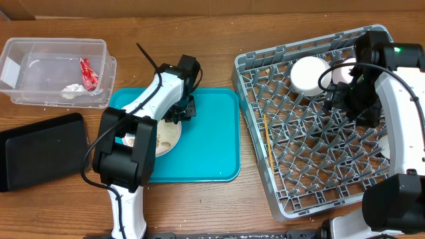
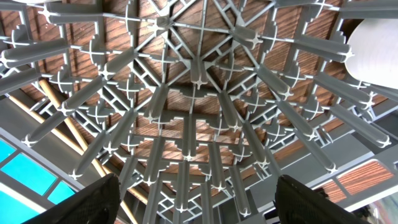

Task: Sort waste into correct bins and load items into the dishwasher
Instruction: 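Lift the plate with the left gripper and tip it toward the tray's right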

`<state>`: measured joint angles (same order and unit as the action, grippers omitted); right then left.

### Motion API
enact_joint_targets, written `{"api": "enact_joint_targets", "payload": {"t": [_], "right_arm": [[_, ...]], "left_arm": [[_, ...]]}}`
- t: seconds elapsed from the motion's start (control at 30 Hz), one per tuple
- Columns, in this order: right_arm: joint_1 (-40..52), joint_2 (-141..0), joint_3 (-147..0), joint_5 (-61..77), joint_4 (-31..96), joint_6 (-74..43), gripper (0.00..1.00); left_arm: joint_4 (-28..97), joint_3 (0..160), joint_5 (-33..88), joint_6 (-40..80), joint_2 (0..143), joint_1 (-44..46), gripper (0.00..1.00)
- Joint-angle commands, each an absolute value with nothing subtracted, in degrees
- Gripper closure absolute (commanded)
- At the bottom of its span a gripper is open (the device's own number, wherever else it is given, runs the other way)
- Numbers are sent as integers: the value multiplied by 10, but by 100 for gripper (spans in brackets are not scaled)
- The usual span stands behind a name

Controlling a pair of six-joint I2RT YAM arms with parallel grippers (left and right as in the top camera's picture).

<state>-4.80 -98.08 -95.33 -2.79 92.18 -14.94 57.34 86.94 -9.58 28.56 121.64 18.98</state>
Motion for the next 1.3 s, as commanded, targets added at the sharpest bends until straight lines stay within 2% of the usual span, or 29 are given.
{"api": "enact_joint_targets", "payload": {"t": [0.0, 0.1, 0.43, 0.57, 0.77, 1.27], "right_arm": [[-48, -969, -954, -24, 921, -148, 18], [-48, -969, -954, -24, 921, -148, 18], [-48, -969, -954, -24, 921, -148, 18], [-48, -969, -954, -24, 922, -148, 18], [-48, -969, -954, -24, 923, -148, 18], [-48, -969, -954, -24, 927, -148, 18]], "left_arm": [[570, 864, -98, 289, 1249, 207, 72], [572, 864, -95, 289, 1249, 214, 76], [585, 864, -92, 290, 1254, 223, 77], [587, 864, -92, 289, 1254, 223, 86], [592, 863, -104, 290, 1254, 227, 95], [668, 871, -195, 289, 1254, 229, 96]]}}
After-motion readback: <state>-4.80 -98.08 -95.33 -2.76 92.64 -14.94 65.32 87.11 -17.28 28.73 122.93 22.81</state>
